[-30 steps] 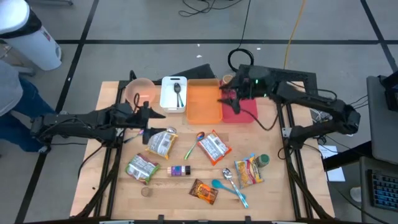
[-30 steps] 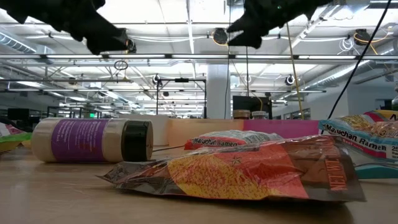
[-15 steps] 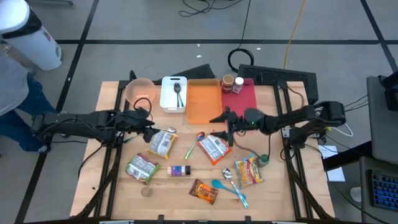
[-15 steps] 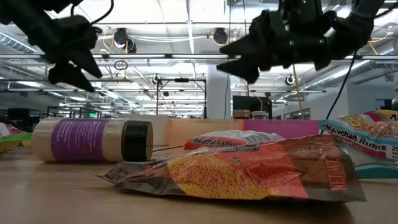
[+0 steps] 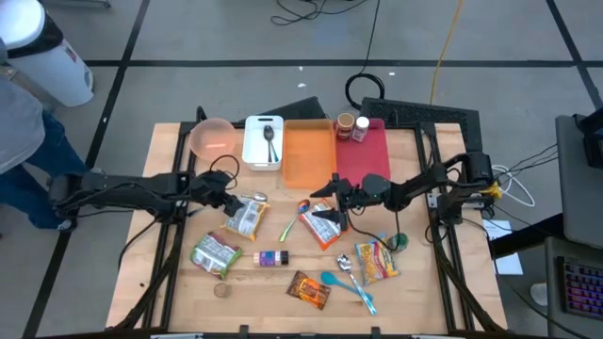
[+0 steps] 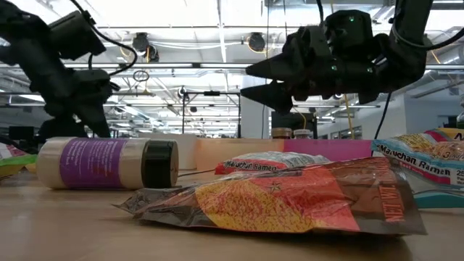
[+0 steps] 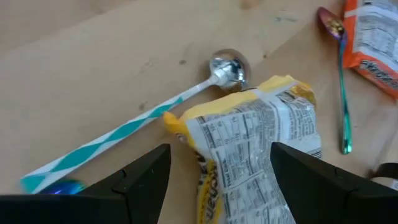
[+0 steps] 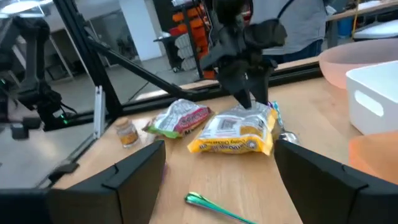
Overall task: Pick & Place Food Item
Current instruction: Put the yellow noodle pack into the orange bin
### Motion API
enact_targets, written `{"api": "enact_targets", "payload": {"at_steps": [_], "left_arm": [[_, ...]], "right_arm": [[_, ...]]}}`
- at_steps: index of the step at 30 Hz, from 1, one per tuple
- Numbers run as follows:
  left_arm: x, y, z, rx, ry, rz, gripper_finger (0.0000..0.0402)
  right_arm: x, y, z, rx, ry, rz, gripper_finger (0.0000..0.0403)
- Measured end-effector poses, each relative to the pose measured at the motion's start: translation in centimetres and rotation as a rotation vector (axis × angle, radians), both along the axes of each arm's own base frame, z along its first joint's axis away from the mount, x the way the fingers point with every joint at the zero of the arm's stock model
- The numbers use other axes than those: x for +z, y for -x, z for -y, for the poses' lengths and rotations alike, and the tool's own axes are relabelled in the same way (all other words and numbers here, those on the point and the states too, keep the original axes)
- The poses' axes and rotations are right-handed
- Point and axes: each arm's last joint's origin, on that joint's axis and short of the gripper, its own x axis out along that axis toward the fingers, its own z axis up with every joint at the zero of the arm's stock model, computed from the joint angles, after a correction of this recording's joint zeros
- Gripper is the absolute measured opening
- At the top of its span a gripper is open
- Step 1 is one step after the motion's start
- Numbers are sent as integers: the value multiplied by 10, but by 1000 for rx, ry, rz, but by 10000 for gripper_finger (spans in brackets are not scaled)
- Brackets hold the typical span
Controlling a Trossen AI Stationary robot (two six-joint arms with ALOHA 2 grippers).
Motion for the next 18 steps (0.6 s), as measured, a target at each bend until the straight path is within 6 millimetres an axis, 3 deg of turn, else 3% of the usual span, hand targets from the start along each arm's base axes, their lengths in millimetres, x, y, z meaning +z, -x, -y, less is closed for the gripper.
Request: {"api": "enact_targets", "payload": {"at_steps": [9,18], "left_arm": [[-11,-5,-1,-9,3,-9,264],[-9,-9,-2,-28,-13,35,155]], "right_arm": [[2,0,-2,4,-9,17,293],[3,0,-2,0,-16,21,293]]}}
